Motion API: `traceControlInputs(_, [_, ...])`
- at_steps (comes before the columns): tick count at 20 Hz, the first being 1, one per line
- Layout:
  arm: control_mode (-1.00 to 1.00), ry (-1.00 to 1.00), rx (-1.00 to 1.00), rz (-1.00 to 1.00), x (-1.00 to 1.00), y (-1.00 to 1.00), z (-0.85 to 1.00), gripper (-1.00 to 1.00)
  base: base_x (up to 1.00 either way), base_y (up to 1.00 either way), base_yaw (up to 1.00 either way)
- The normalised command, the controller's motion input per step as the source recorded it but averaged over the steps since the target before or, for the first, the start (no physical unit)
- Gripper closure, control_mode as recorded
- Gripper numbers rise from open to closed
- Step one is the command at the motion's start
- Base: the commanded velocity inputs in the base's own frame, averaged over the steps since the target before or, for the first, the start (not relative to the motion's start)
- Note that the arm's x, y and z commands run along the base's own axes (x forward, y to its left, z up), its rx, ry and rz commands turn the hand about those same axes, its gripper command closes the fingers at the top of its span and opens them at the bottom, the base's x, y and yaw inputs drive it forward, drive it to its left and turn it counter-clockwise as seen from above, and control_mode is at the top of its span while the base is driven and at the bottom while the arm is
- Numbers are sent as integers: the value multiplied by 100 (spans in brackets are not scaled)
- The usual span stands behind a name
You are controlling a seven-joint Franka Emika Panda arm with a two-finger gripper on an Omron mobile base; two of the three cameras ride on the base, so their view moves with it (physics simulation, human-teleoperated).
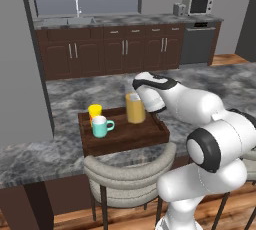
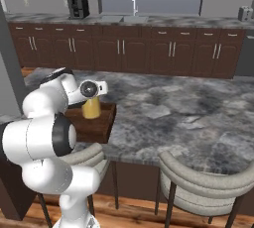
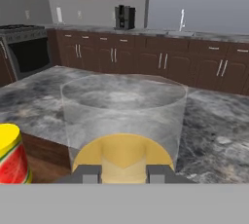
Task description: There is a tray on the dining counter. Grab the cup, mug, and pitcher and place them on the tray. The pitcher may be placed next to the tray if it cannot fit the tray.
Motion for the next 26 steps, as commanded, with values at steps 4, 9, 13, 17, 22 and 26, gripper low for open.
traceControlInputs(4, [-100, 0, 0, 0, 0, 0, 0, -100, 0, 0, 0])
traceControlInputs(9, [-100, 0, 0, 0, 0, 0, 0, -100, 0, 0, 0])
traceControlInputs(13, [-100, 0, 0, 0, 0, 0, 0, -100, 0, 0, 0])
traceControlInputs(17, [-100, 0, 0, 0, 0, 0, 0, -100, 0, 0, 0])
traceControlInputs(22, [-100, 0, 0, 0, -4, 0, 0, -100, 0, 0, 0])
traceControlInputs(26, [-100, 0, 0, 0, -35, -1, 0, -100, 0, 0, 0])
